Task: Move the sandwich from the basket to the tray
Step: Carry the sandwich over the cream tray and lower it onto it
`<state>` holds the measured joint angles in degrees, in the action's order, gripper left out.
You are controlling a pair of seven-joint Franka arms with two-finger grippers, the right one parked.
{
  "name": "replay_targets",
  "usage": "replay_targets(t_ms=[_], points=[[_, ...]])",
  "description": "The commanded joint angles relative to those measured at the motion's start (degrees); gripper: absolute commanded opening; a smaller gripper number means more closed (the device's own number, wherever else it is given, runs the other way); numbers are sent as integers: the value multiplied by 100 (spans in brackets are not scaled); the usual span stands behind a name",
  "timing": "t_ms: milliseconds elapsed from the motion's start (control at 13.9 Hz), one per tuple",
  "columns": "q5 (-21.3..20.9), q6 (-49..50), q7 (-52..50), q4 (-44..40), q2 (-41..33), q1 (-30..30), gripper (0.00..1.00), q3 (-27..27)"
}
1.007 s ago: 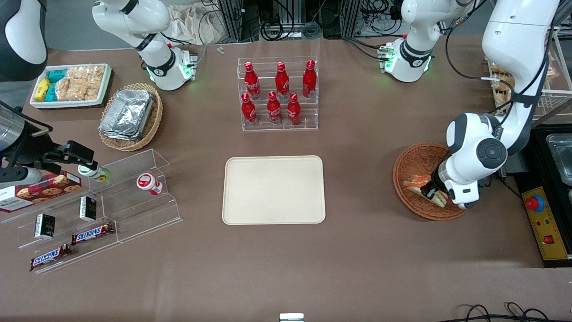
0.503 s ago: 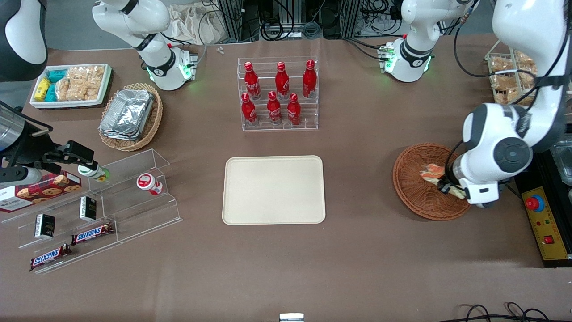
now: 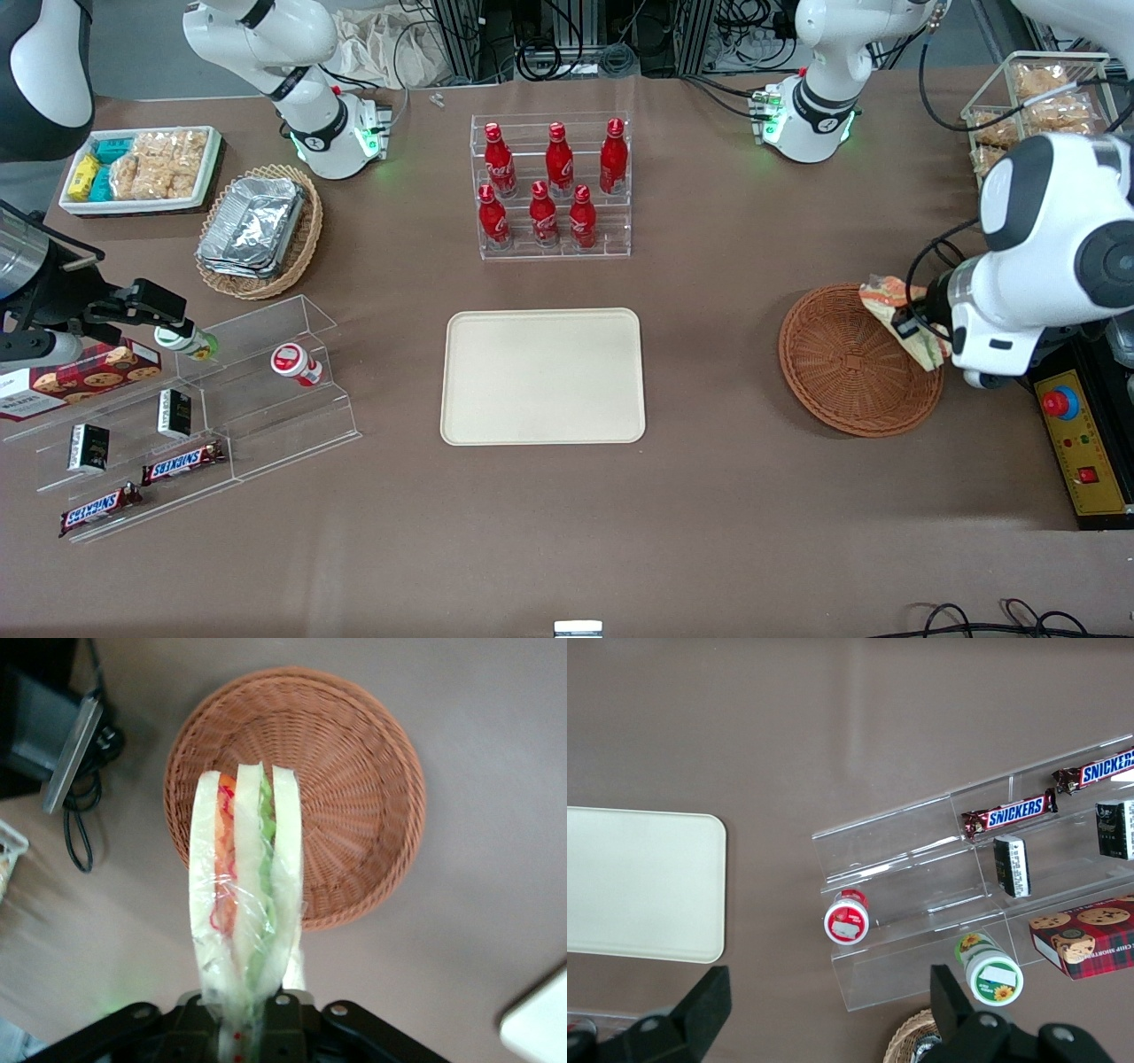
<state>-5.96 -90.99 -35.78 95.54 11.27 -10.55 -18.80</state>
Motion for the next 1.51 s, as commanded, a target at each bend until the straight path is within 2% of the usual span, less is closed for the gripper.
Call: replay_targets(t_ms=[0,216,575,719,863,1007,1294,1438], points=[[86,160,641,-193,-90,79,0,-237],[95,169,941,-333,-46,123,0,-474],[147,117,968,-572,287,280,0,-1274],[104,-6,994,-624,480,534,6,-1476],[51,-252,977,-721,752,929,6,-1495],[-325,-567,846,-765,1025,1456,6,-1495],[-406,-1472,397,-765,1491,2011,1,-1477],[-616,-1842,153,-765,1789,2170,1,-1477]])
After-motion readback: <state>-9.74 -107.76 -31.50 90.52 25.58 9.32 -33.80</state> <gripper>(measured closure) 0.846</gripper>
